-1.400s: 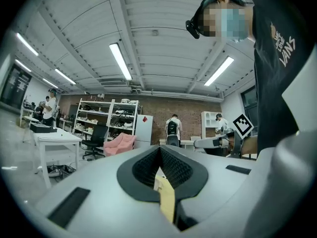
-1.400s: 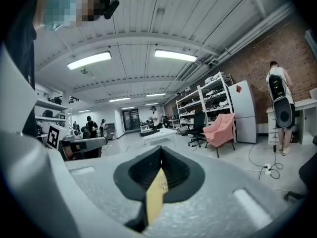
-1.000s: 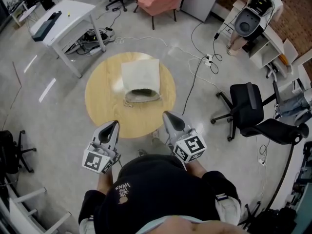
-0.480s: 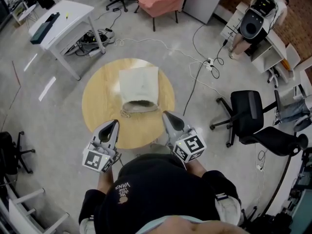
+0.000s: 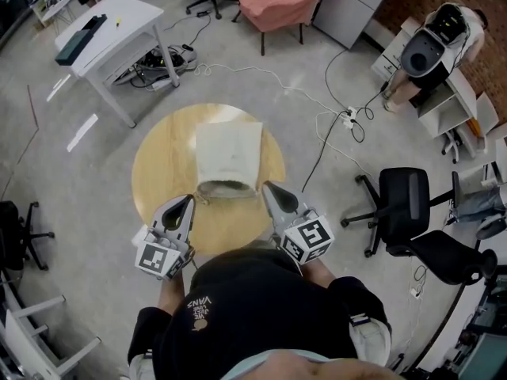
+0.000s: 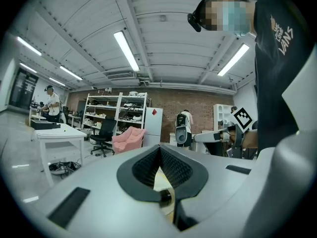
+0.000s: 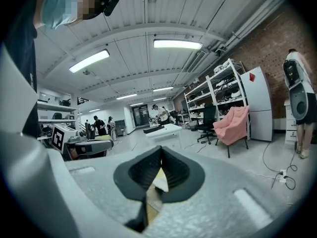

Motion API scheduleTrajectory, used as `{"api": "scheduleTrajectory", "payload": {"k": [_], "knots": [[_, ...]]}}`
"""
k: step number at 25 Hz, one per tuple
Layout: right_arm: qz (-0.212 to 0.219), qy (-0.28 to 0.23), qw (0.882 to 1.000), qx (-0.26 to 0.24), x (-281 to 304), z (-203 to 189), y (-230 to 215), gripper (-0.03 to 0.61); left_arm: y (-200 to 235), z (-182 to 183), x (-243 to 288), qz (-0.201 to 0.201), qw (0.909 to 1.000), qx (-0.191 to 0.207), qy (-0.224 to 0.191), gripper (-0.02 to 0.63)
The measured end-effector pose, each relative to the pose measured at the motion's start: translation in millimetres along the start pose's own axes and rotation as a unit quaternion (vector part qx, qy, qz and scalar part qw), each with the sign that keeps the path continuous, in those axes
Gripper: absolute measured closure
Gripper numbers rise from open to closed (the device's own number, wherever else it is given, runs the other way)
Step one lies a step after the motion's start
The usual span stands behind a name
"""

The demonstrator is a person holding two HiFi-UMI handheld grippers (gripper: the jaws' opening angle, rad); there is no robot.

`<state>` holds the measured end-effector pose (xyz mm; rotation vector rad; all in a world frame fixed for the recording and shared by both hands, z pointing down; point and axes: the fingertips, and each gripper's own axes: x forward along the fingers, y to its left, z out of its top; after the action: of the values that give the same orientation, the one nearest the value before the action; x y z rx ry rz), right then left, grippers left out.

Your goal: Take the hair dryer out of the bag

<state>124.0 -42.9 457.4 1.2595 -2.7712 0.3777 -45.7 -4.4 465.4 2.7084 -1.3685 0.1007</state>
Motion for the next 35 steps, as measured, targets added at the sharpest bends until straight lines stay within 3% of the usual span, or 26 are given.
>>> {"api": "scheduleTrajectory", "payload": {"k": [14,17,25,35], "knots": [[0.069,0.027,0.997,-0.007,40.7,-9.8,-23.0,0.580,22.0,-22.6,38.5,0.047,0.9976,0.004,0.050,0.606],[0.063,0.028,0.998,-0.002,46.9,-8.9,-14.3,0.580,36.5,-40.4,35.3,0.024,0.9971,0.035,0.063,0.606],[0.009,0.023,1.000,0.010,60.5,-8.8,7.9,0.580,59.9,-70.4,35.8,-0.044,0.9927,0.035,0.107,0.606],[-0.057,0.032,0.998,0.018,60.9,-19.8,19.8,0.580,68.4,-117.0,50.9,-0.121,0.9782,0.048,0.162,0.606]]}}
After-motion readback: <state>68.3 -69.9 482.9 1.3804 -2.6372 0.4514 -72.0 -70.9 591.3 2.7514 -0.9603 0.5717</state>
